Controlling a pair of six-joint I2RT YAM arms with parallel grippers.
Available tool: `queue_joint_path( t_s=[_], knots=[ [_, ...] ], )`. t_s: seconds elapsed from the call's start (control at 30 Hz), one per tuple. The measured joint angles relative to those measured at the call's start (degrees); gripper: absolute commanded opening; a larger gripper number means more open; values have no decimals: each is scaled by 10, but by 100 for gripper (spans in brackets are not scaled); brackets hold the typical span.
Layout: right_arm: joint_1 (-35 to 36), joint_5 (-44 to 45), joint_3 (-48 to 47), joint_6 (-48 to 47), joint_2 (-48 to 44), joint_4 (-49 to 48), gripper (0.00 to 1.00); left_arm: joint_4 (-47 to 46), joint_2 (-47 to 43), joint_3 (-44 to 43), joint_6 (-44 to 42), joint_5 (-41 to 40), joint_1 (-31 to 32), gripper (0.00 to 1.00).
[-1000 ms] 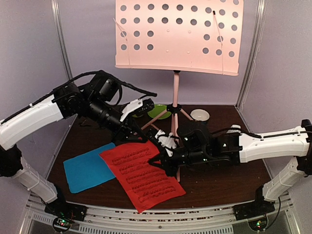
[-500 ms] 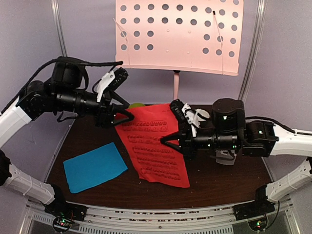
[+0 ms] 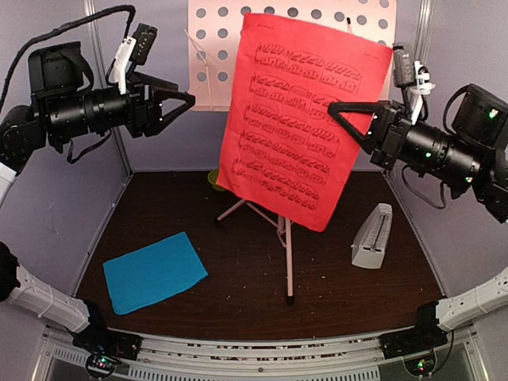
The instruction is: Set up the instrument practice props
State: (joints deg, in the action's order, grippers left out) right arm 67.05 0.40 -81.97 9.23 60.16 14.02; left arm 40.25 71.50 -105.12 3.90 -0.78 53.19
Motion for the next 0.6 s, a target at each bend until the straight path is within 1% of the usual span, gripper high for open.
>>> queue_joint_path(
  t_s=[0.1, 0.27, 0.6],
  knots=[
    [-5, 19, -26, -14, -14, -5, 0, -7, 13, -33, 1, -27, 0, 65],
    [-16, 51, -48, -34, -31, -16, 0, -16, 24, -47, 1, -73, 0, 65],
    [-42, 93, -105, -80, -32, -35, 0, -30, 76, -101, 1, -107, 0, 66]
  ],
)
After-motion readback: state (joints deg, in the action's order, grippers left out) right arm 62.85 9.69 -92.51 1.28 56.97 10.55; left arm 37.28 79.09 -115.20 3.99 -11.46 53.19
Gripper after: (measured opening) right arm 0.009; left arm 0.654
